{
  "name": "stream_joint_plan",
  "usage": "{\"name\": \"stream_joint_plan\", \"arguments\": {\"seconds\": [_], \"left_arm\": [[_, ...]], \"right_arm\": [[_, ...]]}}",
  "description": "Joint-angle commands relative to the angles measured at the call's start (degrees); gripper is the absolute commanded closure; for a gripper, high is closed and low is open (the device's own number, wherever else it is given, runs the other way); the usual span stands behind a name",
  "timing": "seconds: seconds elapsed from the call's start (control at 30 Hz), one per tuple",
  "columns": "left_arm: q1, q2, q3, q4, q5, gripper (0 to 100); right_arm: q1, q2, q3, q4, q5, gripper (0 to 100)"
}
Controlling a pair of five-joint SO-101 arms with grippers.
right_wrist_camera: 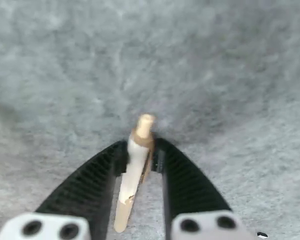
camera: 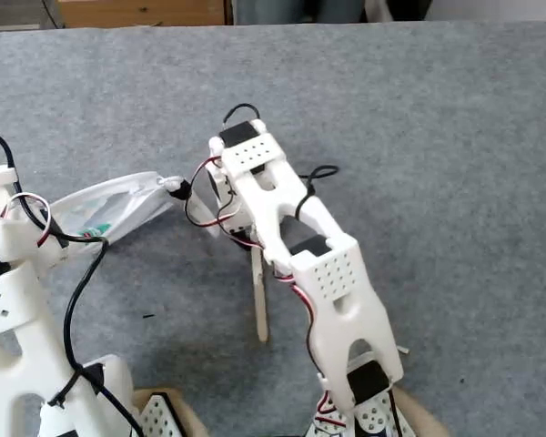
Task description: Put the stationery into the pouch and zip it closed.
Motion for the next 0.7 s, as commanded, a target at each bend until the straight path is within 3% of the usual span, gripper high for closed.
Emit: {"name": "stream_joint_plan", "arguments": {"seconds": [0.0,0.37,0.67], "left_arm": [[-0.92,-1.05,-0.66,0.00,0.44,97],[-0.92,-0.88,-0.66,0.00,0.44,97],[-0.57,-0.88,-0.57,0.00,0.35,97]], "right_arm": [[0.79,-0.31,-2.24,-0.53,0.53,98.2],[0.79,-3.47,-4.00,0.09,0.70,98.6],[3.34,-22.20,-5.58,0.79,5.01,98.6]]}}
